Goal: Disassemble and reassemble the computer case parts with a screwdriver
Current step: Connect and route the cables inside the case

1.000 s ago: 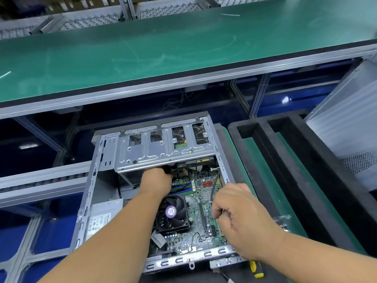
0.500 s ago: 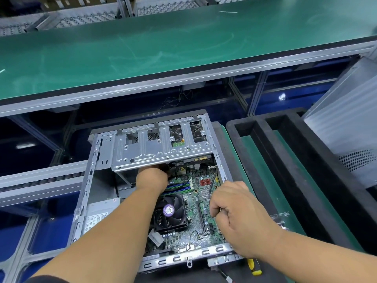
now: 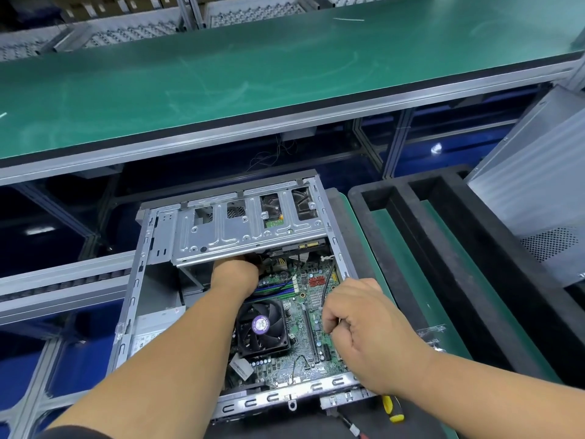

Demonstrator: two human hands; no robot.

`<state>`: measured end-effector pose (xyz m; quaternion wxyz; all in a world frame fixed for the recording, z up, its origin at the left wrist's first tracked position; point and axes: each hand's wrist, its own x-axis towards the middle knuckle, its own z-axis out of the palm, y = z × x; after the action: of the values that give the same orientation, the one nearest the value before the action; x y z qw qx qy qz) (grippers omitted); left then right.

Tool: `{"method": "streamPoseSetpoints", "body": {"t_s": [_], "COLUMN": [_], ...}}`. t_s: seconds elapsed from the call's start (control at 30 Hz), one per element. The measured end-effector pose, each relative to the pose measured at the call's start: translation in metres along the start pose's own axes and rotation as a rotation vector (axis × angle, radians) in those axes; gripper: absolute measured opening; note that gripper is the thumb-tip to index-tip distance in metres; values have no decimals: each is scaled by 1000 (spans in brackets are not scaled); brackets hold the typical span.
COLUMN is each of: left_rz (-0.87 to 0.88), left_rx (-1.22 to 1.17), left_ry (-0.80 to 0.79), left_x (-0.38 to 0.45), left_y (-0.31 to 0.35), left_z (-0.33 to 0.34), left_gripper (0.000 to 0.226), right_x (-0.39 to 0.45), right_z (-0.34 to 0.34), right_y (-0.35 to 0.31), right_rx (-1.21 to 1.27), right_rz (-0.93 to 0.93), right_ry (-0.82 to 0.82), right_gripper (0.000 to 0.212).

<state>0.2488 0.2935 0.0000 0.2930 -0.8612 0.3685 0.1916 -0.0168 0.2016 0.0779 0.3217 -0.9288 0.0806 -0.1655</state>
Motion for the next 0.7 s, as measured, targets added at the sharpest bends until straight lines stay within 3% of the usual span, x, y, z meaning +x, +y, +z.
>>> {"method": "streamPoseSetpoints", "body": {"t_s": [0.47, 0.7], "left_rz": [-21, -74], "left_rx": [-166, -333], "left_ry": [80, 117], "left_x": [-1, -4], "left_y": [0, 1], "left_z": [8, 6], "left_gripper": [50, 30], "right_x": [-1, -1], "right_z": [1, 4], "right_y": [2, 3], "right_rx": [-33, -40], "right_rz": [1, 12], "right_ry": [6, 2], "right_gripper": [31, 30]}}
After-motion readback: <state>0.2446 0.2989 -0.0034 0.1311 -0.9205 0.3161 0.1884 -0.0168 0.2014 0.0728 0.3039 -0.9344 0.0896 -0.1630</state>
